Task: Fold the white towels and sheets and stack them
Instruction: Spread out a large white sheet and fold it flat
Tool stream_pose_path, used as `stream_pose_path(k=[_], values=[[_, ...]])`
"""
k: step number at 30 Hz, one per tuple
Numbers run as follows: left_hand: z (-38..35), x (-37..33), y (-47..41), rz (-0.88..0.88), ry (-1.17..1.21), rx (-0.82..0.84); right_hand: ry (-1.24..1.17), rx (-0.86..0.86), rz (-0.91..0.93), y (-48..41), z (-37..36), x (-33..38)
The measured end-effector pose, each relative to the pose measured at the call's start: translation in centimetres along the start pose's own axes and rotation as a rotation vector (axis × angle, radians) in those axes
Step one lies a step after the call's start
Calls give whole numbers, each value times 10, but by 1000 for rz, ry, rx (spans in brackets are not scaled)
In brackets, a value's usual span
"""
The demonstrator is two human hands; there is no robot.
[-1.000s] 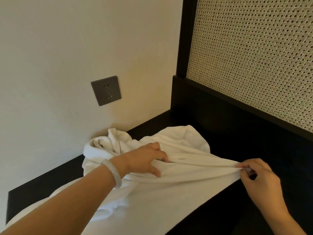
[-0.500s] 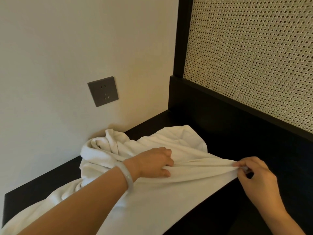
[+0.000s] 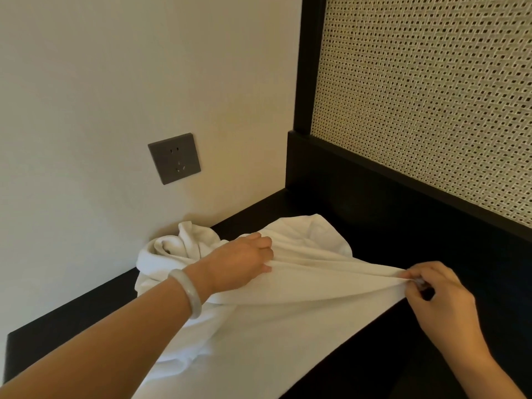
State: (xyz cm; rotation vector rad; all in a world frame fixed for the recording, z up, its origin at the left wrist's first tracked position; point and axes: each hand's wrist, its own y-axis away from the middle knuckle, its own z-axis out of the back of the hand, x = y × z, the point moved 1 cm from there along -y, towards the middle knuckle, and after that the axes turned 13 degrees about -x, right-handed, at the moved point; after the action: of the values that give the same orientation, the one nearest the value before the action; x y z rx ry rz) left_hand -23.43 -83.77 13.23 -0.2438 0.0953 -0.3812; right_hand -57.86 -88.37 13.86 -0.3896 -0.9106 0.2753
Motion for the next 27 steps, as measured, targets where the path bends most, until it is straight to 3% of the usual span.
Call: stream_pose_path(k=[7, 16, 22, 24, 27], values=[[2, -14, 14, -86, 59, 185, 28, 10, 21, -2, -3, -6], [28, 12, 18, -99, -205, 210, 53, 9, 83, -4, -5, 2], [27, 49, 44, -14, -504, 427, 68, -15, 122, -8, -2, 13], [23, 54, 52, -13, -488, 374, 89, -6, 131, -8, -5, 17], [21, 57, 59, 107, -229, -7, 90, 4, 101, -11, -6, 17]])
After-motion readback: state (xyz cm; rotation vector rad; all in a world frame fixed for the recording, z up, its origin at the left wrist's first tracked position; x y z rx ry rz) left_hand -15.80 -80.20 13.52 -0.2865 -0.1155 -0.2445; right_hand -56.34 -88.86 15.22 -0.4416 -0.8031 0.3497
